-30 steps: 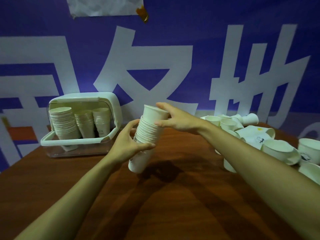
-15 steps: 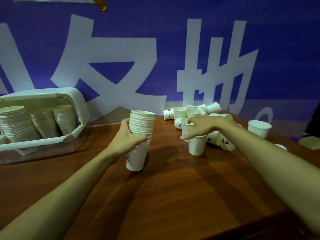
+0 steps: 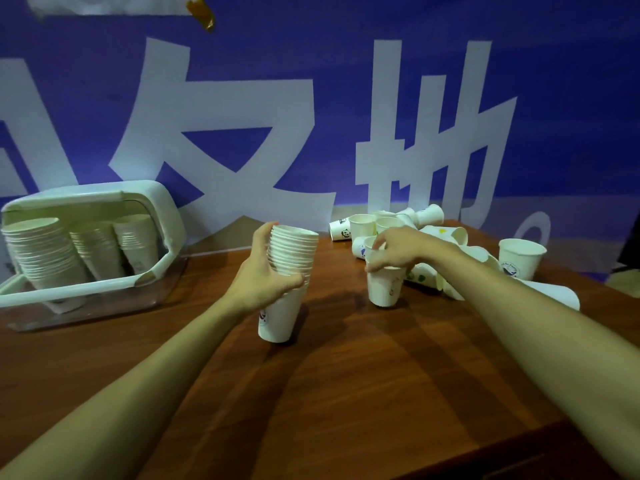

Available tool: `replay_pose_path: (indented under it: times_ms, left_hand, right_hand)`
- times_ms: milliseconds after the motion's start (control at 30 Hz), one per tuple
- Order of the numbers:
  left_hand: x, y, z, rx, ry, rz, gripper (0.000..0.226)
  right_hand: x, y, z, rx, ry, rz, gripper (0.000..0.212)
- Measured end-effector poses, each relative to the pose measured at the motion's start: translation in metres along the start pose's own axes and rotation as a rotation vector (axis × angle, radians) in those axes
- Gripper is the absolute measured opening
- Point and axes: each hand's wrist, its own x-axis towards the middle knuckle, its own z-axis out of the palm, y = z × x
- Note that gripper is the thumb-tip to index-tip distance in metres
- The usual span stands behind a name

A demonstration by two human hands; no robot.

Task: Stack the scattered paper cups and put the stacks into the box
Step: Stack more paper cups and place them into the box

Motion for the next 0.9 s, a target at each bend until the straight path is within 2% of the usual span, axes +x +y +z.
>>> replay_pose_path:
  times_ms: [33, 100, 167, 233, 300, 467, 633, 733, 833, 900]
  left_hand:
    - [-0.001, 0.000, -0.001, 0.005, 0.003, 0.000, 0.098]
    - [-0.002, 0.000, -0.003, 0.013, 0.009, 0.002, 0.099]
    - [-0.004, 0.000, -0.006, 0.045, 0.006, 0.019, 0.099]
    - [-0.006, -0.001, -0.011, 0.083, -0.003, 0.032, 0.099]
    - [-0.010, -0.003, -0.016, 0.096, 0.001, 0.040, 0.099]
    - [-0.021, -0.007, -0.036, 0.112, 0.026, 0.078, 0.097]
    - [-0.038, -0.027, -0.071, 0.028, 0.141, 0.032, 0.092]
    - [-0.048, -0.039, -0.102, -0.065, 0.227, -0.010, 0.089]
    - [-0.057, -0.047, -0.138, -0.121, 0.327, -0.043, 0.074]
    - [-0.060, -0.055, -0.161, -0.187, 0.397, -0.055, 0.069]
  right_hand:
    - [0.001, -0.002, -0.002, 0.057, 0.104, -0.003, 0.054]
    - [0.001, -0.011, -0.009, 0.362, 0.311, -0.029, 0.053]
    - [-0.001, -0.028, -0.017, 0.730, 0.418, -0.105, 0.048]
    - [-0.002, -0.049, -0.022, 0.886, 0.454, -0.197, 0.044]
    - [-0.003, -0.069, -0.021, 0.863, 0.405, -0.268, 0.043]
    - [-0.002, -0.114, 0.004, 0.626, 0.082, -0.399, 0.060]
    - [-0.001, -0.163, 0.020, 0.618, -0.023, -0.488, 0.071]
    - [0.001, -0.199, 0.030, 0.748, -0.138, -0.538, 0.079]
    - [0.012, -0.234, 0.043, 0.854, -0.089, -0.532, 0.093]
    - [0.021, -0.255, 0.050, 0.909, -0.093, -0.510, 0.093]
